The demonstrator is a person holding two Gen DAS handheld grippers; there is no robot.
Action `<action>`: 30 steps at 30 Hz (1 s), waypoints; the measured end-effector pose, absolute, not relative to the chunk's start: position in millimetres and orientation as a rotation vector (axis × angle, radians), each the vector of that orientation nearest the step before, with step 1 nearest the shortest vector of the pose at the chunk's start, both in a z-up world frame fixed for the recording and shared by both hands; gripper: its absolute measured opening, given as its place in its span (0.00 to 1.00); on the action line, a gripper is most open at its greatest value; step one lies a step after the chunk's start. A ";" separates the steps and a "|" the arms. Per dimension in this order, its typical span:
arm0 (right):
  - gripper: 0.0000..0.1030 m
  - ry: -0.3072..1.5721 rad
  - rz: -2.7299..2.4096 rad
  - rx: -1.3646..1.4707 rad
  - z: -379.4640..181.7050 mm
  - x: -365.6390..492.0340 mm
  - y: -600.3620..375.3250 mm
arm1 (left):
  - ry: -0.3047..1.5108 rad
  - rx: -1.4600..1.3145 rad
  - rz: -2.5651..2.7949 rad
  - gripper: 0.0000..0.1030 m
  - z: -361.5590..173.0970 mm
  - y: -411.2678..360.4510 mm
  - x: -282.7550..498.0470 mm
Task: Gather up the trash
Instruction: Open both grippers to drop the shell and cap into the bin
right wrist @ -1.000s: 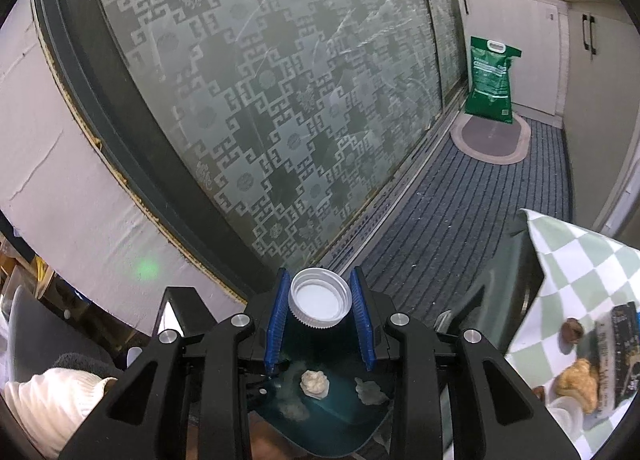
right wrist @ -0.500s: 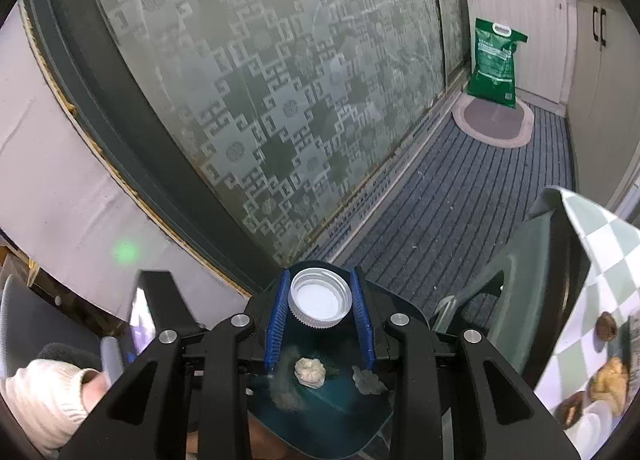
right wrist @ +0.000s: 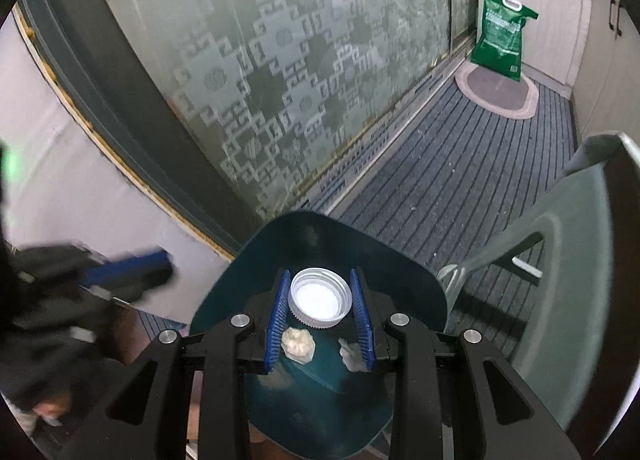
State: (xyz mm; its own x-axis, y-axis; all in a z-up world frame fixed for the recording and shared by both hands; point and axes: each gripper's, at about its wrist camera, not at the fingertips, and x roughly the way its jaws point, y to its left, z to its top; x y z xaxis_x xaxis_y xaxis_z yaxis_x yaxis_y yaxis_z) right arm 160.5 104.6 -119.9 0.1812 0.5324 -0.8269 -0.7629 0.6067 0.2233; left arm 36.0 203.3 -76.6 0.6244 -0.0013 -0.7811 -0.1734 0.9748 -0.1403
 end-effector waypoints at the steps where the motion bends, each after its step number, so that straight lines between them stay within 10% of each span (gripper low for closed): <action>1: 0.30 1.046 0.927 -0.275 -125.4 159.4 106.5 | 0.876 -0.213 0.098 0.05 -69.3 203.5 34.0; 30: 0.50 1.103 0.941 -0.431 -177.4 125.3 118.9 | 0.615 -0.243 0.072 0.19 31.5 184.6 11.0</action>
